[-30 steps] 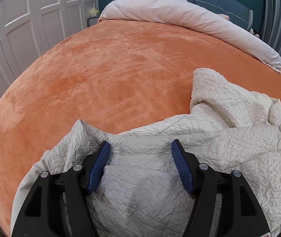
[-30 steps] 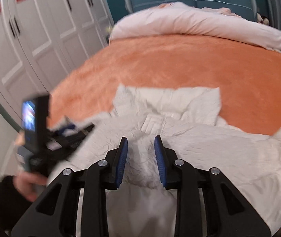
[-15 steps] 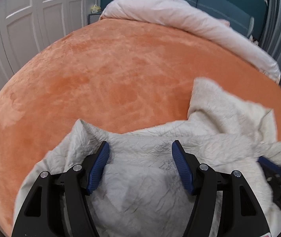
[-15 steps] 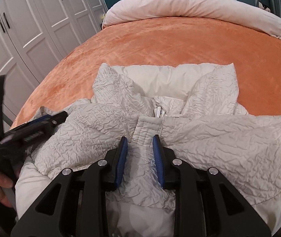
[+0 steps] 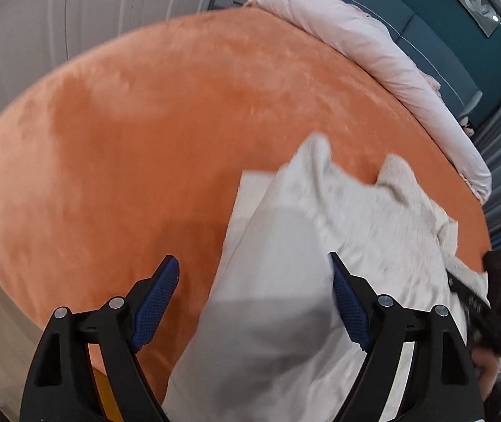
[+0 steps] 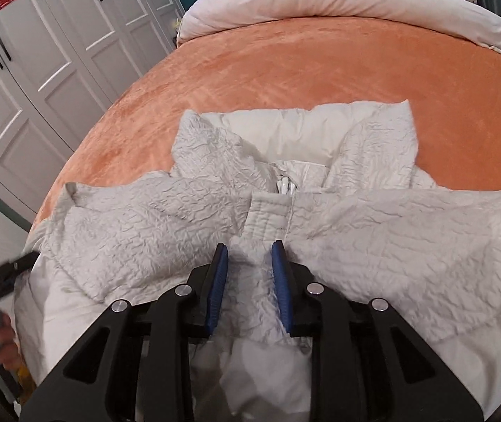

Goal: Fold large clothes

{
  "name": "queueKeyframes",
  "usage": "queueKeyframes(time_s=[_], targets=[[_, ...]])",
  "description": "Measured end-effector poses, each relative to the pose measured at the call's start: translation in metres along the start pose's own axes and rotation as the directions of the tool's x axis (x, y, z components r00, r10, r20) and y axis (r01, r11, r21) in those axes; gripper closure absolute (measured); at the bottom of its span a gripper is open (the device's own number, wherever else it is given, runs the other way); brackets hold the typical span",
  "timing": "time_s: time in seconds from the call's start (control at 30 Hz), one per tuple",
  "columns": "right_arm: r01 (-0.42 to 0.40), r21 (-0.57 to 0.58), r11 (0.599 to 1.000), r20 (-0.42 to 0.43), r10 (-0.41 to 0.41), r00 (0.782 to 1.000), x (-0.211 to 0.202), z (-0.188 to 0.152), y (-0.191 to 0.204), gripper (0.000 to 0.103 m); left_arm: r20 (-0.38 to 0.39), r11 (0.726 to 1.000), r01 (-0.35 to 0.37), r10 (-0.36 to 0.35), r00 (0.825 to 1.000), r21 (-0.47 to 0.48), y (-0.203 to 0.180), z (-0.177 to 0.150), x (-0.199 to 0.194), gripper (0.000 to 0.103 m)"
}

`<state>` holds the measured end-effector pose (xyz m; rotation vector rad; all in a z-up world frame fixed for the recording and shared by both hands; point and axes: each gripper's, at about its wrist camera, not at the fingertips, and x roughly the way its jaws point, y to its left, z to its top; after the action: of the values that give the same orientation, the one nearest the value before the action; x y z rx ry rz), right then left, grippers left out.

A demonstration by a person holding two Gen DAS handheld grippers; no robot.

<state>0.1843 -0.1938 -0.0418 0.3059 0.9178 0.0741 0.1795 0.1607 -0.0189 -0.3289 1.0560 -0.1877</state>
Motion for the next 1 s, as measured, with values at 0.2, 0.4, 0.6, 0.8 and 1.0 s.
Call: queueKeyframes(time_s=[0.2, 0.4, 0.6, 0.8, 1.0], targets=[[-0.004, -0.007, 1.0, 0.0, 0.004, 1.0, 0.012, -0.001, -0.002, 0.08, -0.008, 0.997, 0.049, -0.049, 0.999, -0.063, 0.002, -0.011, 0.021, 0.012], [-0.009, -0.006, 1.0, 0.006, 0.009, 1.0, 0.018, 0.0, -0.005, 0.08, -0.031, 0.998, 0.063, -0.063, 0.998, -0.005, -0.025, -0.004, 0.02, 0.045], [-0.042, 0.012, 0.999, 0.012, 0.042, 0.999, 0.016, 0.003, -0.01, 0.079, 0.042, 0.99, 0.137, -0.139, 0.989, 0.04, -0.069, 0.003, -0.04, 0.086], [-0.116, 0.055, 0.992, 0.091, 0.11, 0.99, -0.061, -0.006, -0.015, 0.076, 0.123, 0.964, 0.191, -0.216, 0.969, 0.185, -0.146, -0.001, -0.117, 0.089], [-0.128, 0.06, 0.99, 0.022, 0.127, 0.992, -0.11, -0.066, -0.024, 0.092, 0.146, 0.933, 0.186, -0.24, 0.96, 0.308, -0.215, -0.019, -0.147, 0.089]])
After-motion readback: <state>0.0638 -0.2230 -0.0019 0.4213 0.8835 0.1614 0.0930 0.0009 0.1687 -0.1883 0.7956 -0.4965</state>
